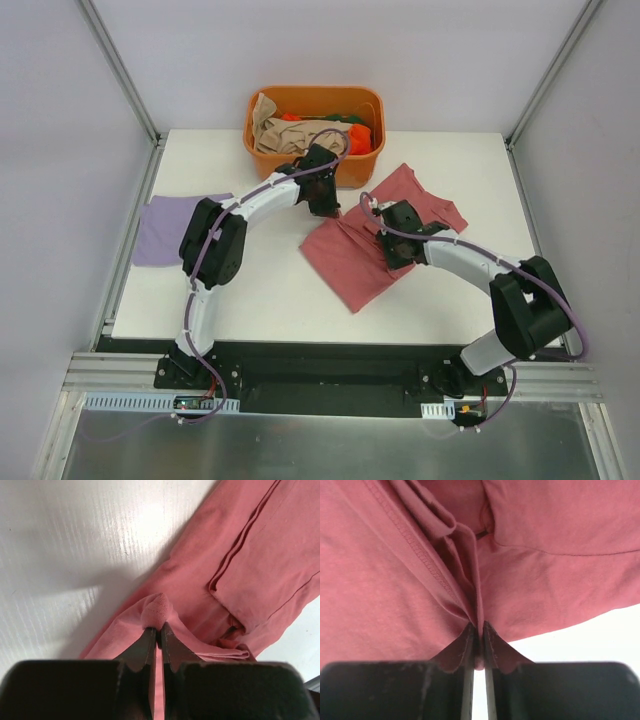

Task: Fold and stack the t-shirts
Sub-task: Fold the folded rectangular tshirt in 1/3 of the way

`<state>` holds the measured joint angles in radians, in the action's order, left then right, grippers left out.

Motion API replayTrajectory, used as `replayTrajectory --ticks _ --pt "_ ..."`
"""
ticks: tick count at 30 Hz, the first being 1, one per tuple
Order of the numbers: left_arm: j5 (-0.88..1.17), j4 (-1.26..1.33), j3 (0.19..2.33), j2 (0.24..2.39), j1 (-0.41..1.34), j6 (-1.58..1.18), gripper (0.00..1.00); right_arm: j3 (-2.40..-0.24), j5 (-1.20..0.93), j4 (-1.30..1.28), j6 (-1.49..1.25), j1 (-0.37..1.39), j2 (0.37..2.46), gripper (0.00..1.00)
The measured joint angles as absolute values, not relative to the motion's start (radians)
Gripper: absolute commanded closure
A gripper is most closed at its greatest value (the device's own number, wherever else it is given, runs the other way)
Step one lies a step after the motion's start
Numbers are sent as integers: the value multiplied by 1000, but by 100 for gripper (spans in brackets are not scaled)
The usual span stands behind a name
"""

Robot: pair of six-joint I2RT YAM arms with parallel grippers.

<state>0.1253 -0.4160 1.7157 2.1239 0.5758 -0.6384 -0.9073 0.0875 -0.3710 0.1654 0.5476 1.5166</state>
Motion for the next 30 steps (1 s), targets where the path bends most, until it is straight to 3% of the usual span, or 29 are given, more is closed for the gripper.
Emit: replayTrajectory --ticks 1,3,5,8,10,17,23,30 --pt "124 -416 1722 2128 576 -636 74 -913 94 -369 163 547 1530 73" --pt "123 -416 1732 2135 575 -626 32 -923 114 -372 157 547 1553 42" --pt "123 -416 1736 2136 574 -610 2 -933 145 -387 148 546 1572 32" --pt "124 -416 1737 2134 572 -603 1 -941 188 -413 137 545 1570 20" --pt "128 -416 1734 2126 570 -590 1 -942 220 -429 125 545 1548 4" --pt "92 -402 1532 1901 553 -583 1 -895 204 -441 99 545 1265 4" --pt "35 -400 1295 1664 541 -595 1 -794 -78 -347 95 565 1158 4" --pt "57 -382 1195 1720 522 -632 21 -776 -126 -295 145 828 1288 2"
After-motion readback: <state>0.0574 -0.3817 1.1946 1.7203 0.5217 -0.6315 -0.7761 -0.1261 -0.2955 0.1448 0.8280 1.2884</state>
